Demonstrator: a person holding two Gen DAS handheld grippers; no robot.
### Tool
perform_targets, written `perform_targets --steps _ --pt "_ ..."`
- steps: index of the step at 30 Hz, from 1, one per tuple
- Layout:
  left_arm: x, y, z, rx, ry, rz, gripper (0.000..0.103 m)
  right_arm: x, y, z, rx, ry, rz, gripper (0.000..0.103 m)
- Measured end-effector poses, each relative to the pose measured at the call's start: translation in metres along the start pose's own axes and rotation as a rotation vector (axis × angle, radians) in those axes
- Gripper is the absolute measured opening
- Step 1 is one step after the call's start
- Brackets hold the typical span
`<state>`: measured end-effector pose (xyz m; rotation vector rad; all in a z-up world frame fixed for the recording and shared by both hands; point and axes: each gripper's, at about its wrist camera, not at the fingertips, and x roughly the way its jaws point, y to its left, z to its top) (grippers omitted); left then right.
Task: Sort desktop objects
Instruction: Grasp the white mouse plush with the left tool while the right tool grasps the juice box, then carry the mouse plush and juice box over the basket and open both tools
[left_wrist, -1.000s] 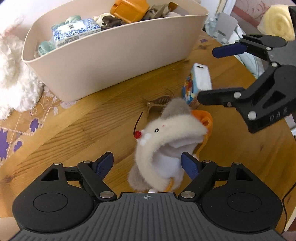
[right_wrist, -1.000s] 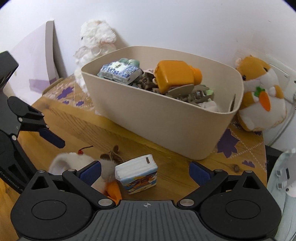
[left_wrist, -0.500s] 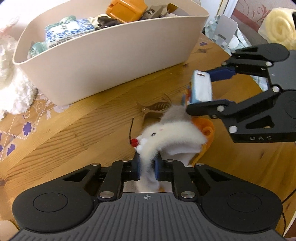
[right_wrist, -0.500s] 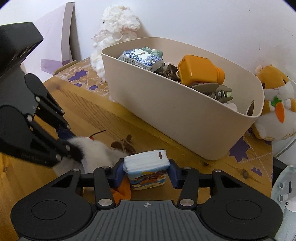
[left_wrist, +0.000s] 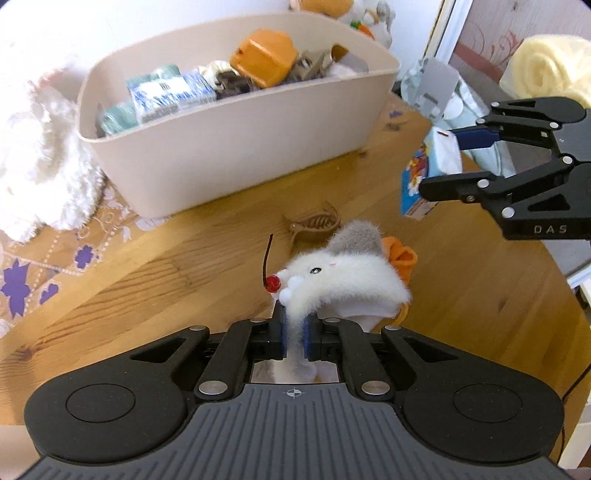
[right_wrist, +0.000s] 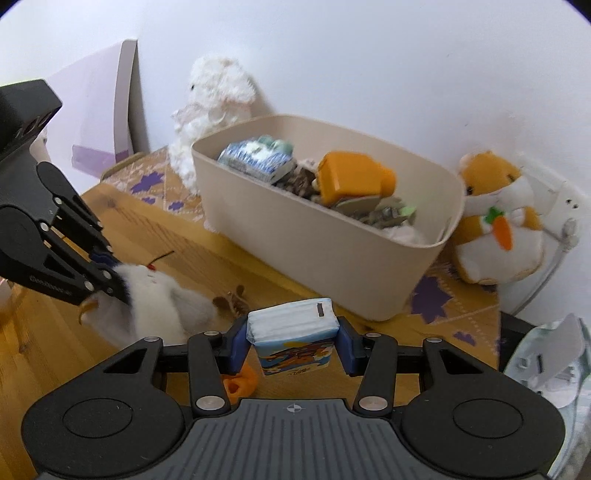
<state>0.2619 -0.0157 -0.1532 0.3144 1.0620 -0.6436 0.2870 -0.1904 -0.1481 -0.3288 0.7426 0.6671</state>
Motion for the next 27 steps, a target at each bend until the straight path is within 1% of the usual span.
perform_targets --steps 8,12,21,27 --pt "-0.034 0.012 0.009 -0.031 -0.069 0.002 0.007 -0.032 -0.015 0.011 0.005 -0.064 -0.051 0.045" --pt "-0.052 0.020 0.018 -0.044 -0.114 0.017 0.007 -0.043 -0.024 0.019 0.009 -0.096 -0.080 0.045" --pt "-0.083 0.046 0.051 -0.083 -0.208 0.061 0.007 -0.056 -0.043 0.045 0.011 -0.169 -0.141 0.045" --pt "-0.096 0.055 0.082 -0.085 -0.277 0.104 0.007 -0.055 -0.054 0.068 0.007 -0.211 -0.183 0.045"
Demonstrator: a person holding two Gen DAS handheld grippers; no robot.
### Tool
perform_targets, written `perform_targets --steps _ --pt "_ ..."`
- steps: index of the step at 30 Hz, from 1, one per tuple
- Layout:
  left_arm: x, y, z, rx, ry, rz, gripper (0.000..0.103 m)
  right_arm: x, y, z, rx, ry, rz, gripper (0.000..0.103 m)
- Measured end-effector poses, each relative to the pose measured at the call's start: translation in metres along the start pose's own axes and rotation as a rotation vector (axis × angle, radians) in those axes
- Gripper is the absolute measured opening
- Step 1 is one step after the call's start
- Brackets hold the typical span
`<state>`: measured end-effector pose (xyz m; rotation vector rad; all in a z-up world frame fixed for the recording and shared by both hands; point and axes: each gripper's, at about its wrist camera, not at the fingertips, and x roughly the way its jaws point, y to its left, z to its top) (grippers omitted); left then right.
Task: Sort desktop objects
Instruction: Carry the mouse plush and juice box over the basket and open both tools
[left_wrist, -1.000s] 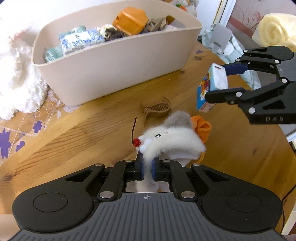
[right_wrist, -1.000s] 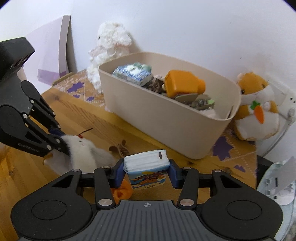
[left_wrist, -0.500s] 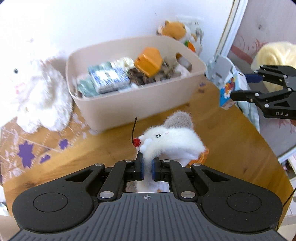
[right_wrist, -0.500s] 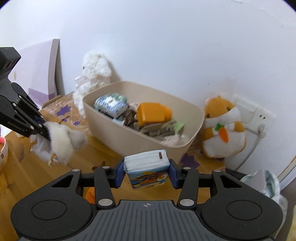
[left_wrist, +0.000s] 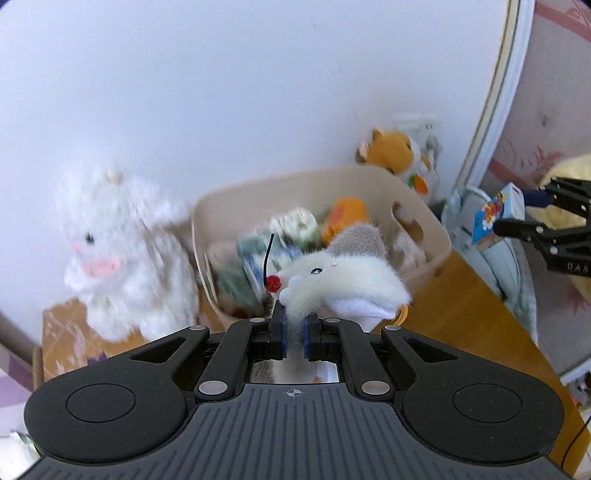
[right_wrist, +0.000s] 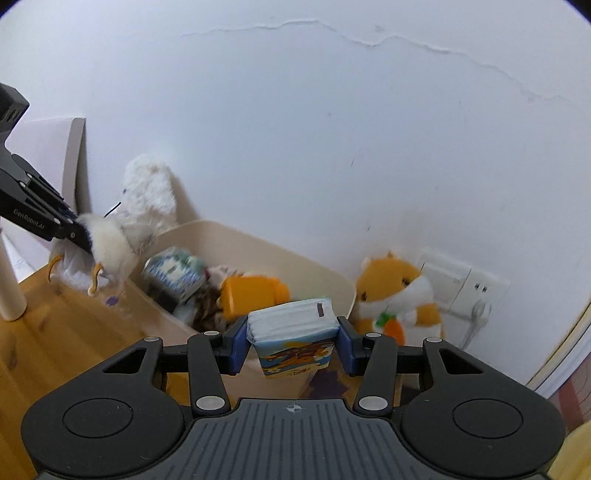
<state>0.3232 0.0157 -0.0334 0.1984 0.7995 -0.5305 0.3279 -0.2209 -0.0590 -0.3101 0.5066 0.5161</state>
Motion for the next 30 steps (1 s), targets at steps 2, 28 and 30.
perform_targets --steps 2,28,30 --pt "0.000 0.000 0.012 -0.004 -0.028 0.015 0.007 0.003 -0.001 0.009 -0.006 -0.018 -0.013 0.045" --pt "0.101 -0.005 0.072 -0.248 0.005 0.178 0.011 0.128 0.004 0.047 0.020 0.086 -0.061 0.055" --pt "0.103 -0.006 0.069 -0.253 0.025 0.152 0.033 0.130 0.006 0.044 0.003 0.094 -0.052 0.063"
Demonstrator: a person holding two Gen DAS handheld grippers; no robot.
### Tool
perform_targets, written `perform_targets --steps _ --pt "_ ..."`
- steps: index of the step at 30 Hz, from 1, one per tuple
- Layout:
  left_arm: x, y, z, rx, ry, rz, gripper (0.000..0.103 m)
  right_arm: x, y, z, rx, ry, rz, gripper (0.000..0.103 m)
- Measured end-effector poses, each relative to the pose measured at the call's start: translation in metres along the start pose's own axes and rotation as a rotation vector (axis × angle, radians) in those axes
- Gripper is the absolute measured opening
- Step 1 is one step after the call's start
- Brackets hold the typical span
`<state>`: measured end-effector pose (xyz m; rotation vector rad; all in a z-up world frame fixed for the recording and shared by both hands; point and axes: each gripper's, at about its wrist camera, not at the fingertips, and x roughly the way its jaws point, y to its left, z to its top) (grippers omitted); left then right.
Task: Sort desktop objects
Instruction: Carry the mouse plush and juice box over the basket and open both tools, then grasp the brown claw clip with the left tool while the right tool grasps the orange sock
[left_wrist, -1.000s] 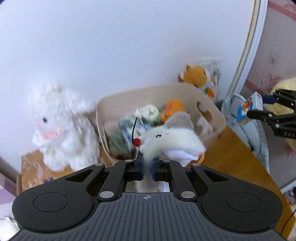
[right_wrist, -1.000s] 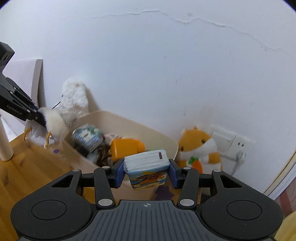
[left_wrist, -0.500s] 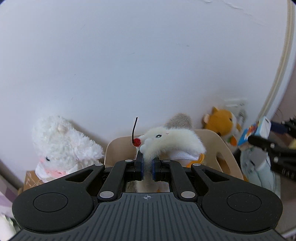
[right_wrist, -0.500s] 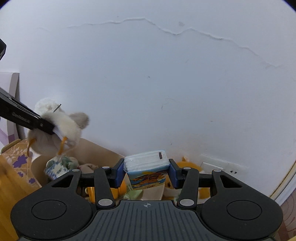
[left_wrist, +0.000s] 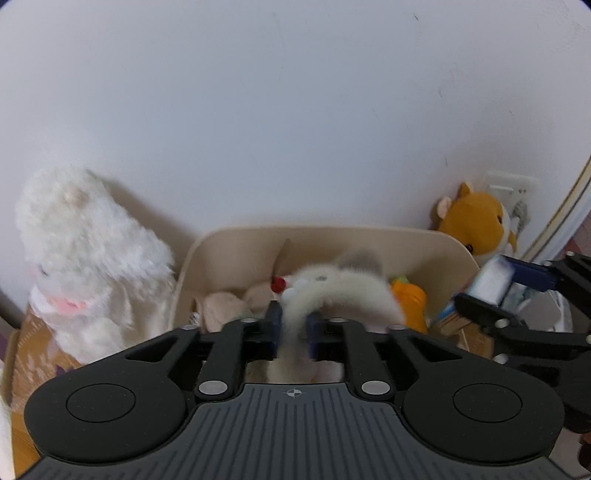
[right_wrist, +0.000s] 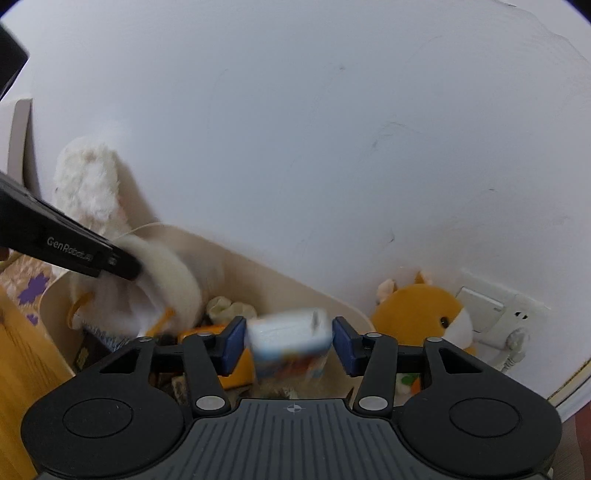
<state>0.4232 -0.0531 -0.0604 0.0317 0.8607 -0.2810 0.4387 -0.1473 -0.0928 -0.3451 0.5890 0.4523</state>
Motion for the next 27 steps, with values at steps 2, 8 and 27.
perform_targets --steps 2,8,27 --pt "-0.004 -0.002 -0.003 0.006 -0.011 0.008 0.066 -0.001 0.003 -0.003 -0.020 0.000 0.008 0.075" --pt "-0.025 -0.009 -0.013 0.099 -0.077 -0.006 0.079 -0.013 0.005 -0.009 -0.074 -0.010 0.025 0.088" --pt "-0.050 -0.002 -0.100 0.067 0.105 -0.225 0.084 -0.098 0.035 -0.117 0.037 0.023 0.141 0.103"
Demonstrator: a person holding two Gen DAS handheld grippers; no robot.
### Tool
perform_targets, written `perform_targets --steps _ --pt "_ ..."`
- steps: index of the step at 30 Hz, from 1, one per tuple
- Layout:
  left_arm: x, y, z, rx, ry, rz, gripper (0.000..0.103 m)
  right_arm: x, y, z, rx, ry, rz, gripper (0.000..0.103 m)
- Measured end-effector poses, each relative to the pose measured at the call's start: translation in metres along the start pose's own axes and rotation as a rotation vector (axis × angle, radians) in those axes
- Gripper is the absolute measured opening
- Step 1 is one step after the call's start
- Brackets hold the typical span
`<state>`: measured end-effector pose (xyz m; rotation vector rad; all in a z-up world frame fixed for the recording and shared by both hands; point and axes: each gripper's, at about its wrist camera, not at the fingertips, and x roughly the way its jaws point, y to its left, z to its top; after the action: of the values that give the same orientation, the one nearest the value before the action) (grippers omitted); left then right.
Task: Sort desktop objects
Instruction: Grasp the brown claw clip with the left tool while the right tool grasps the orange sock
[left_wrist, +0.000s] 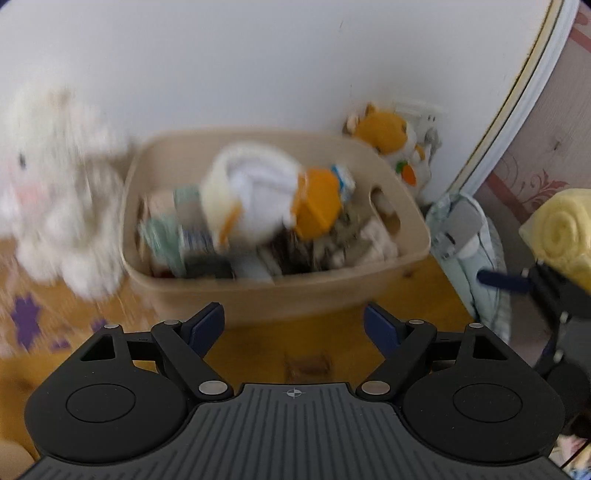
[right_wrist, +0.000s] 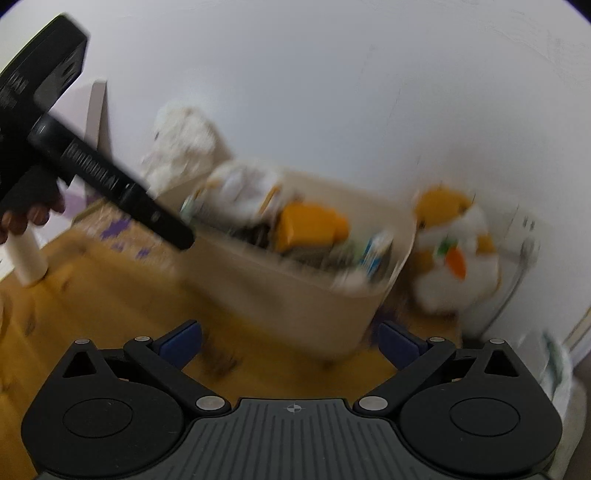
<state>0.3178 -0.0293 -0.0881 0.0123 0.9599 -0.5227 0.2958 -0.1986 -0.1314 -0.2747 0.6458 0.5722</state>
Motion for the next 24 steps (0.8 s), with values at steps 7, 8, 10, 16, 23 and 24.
perform_targets --steps 7,8,10,16,23,24 --pt "0.037 -0.003 -0.031 -0.006 0.094 0.066 0.084 0.019 0.038 -0.050 0.016 0.094 0.018 0.103" --pt "0.041 -0.005 -0.034 0.013 0.095 0.080 0.084 0.022 0.041 -0.054 0.038 0.103 0.018 0.103" --pt "0.051 -0.009 -0.040 0.043 0.109 0.095 0.084 0.028 0.045 -0.058 0.067 0.116 0.021 0.103" --pt "0.074 -0.015 -0.051 0.024 0.155 0.075 0.084 0.041 0.053 -0.063 0.074 0.128 0.017 0.103" --pt "0.096 -0.022 -0.054 0.036 0.176 0.088 0.084 0.051 0.056 -0.066 0.104 0.150 0.019 0.092" --pt "0.098 -0.022 -0.054 0.028 0.172 0.088 0.084 0.052 0.057 -0.066 0.105 0.154 0.021 0.090"
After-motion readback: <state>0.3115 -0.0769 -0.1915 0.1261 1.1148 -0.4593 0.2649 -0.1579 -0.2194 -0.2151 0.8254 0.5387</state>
